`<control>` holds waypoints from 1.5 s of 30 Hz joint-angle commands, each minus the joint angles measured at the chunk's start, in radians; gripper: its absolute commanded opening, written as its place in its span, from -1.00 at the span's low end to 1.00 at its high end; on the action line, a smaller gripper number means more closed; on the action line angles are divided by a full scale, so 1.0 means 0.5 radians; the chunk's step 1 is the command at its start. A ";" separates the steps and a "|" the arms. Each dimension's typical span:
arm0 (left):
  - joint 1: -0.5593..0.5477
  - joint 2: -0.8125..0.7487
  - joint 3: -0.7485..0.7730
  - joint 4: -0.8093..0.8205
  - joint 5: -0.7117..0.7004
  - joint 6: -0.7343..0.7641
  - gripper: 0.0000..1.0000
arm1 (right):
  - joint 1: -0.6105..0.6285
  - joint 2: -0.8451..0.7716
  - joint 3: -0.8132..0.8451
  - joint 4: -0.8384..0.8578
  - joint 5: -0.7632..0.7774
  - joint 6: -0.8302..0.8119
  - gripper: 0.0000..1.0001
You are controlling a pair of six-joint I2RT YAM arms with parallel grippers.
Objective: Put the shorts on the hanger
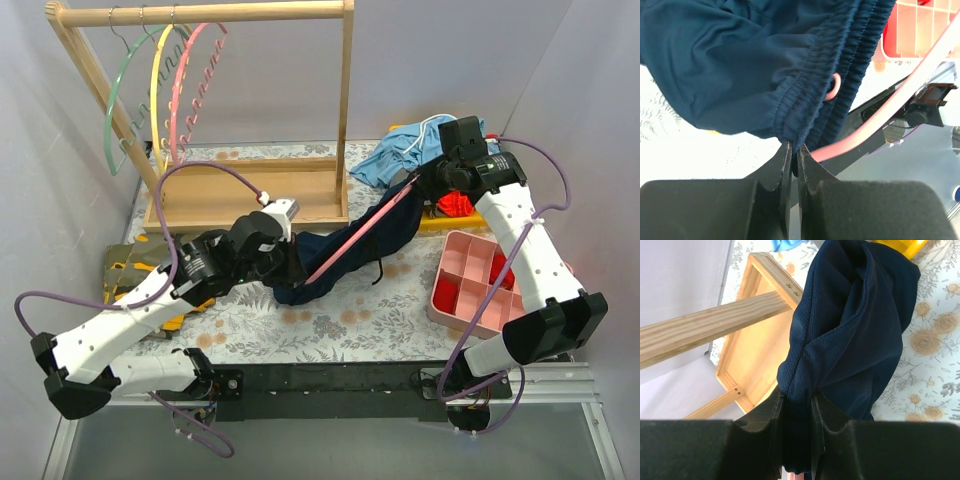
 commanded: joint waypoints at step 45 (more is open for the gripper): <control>0.004 0.169 0.173 0.428 0.126 0.117 -0.25 | 0.073 0.004 0.283 -0.178 0.596 0.023 -0.97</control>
